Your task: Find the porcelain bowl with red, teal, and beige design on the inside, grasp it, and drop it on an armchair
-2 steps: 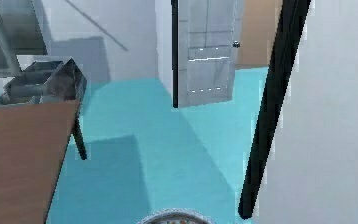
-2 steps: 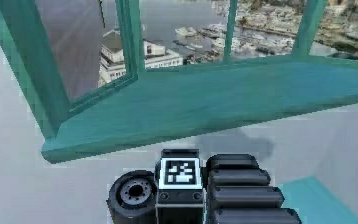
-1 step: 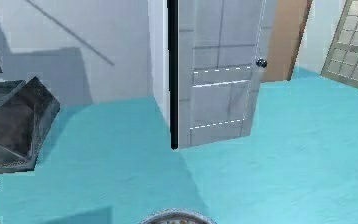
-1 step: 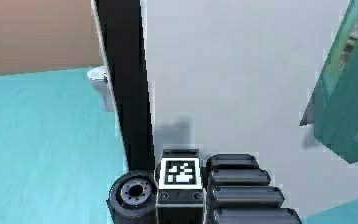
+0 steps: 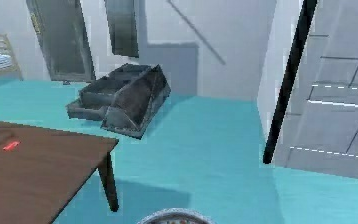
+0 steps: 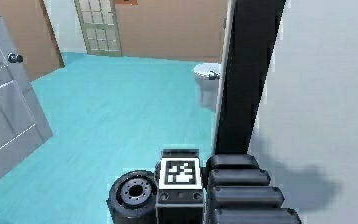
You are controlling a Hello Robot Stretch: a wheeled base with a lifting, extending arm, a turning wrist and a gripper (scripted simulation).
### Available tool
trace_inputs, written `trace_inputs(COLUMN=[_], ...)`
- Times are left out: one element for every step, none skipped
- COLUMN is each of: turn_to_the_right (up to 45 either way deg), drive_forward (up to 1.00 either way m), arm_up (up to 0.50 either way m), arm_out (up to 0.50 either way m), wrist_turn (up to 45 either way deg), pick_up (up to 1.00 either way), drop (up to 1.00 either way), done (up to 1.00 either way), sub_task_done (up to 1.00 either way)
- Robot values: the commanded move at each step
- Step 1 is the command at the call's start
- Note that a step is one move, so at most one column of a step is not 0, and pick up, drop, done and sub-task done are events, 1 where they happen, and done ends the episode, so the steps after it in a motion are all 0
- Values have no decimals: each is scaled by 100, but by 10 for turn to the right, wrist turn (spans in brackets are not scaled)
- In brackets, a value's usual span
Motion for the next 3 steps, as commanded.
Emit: trace_inputs(turn_to_the_right=[0,330,0], drive_forward=[5,0,80], arm_up=[0,0,0], arm_out=[0,0,0], wrist_turn=[0,0,0], pick_up=[0,0,0], drop=[0,0,0], done=[0,0,0], sub_task_done=[0,0,0])
